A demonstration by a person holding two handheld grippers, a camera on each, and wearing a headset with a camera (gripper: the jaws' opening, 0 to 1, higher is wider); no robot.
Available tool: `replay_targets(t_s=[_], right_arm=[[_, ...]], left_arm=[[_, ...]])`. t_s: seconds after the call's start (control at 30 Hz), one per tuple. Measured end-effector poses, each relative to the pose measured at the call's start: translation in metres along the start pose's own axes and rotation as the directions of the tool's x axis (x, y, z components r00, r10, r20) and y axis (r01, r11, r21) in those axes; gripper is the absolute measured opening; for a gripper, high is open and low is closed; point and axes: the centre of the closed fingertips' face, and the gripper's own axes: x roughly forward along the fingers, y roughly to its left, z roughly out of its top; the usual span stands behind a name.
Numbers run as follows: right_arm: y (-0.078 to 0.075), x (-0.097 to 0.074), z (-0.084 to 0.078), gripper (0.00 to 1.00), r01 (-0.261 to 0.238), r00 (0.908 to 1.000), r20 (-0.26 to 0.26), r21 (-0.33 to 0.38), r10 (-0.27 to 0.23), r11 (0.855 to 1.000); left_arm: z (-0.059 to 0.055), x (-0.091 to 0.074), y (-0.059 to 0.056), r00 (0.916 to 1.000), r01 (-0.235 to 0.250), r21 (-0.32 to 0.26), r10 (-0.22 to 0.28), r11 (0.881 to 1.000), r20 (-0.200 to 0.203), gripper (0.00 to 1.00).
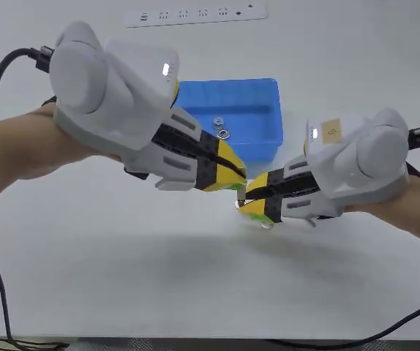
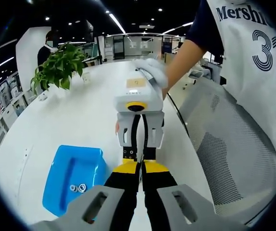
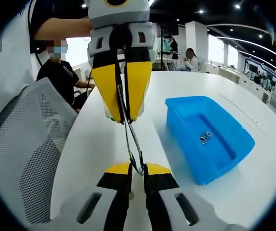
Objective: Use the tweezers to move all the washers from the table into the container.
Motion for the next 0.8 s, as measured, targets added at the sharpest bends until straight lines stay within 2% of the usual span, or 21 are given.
replay_targets(t_s=[0.3,0.43,0.5,0.53,0.67,0.8], right_arm=[[0.0,0.001,-0.002,0.12,0.008,1.0,-0.006,0.007,-0.008,1.0],[0.002,-0.001,0.007,0.15,0.006,0.9997,0.023,0.021,-0.006,1.0],[0.002,-0.001,0.011,0.14,0.014,0.9994,0.03,0.004,-0.014,1.0],[0.0,0.0,0.008,0.12,0.022,0.9997,0.012,-0.02,-0.022,1.0],[0.002,0.001,0.008,0.12,0.014,0.9998,0.015,-0.011,-0.014,1.0],[0.003,0.002,0.008,0.11,0.029,0.9995,0.011,-0.031,-0.029,0.999]], left_arm=[[0.001,0.002,-0.001,0.9999,0.007,-0.002,-0.007,1.0,0.007,0.06],[0.001,0.002,-0.001,0.9999,0.007,-0.006,-0.007,1.0,0.007,0.06],[0.001,0.002,-0.001,0.9999,0.008,-0.007,-0.008,1.0,0.007,0.06],[0.001,0.002,0.0,1.0,0.004,-0.005,-0.004,1.0,0.006,0.06],[0.001,0.001,0.0,1.0,0.003,-0.012,-0.002,1.0,0.006,0.06],[0.001,0.0,0.0,1.0,0.0,-0.02,0.0,1.0,0.006,0.06]])
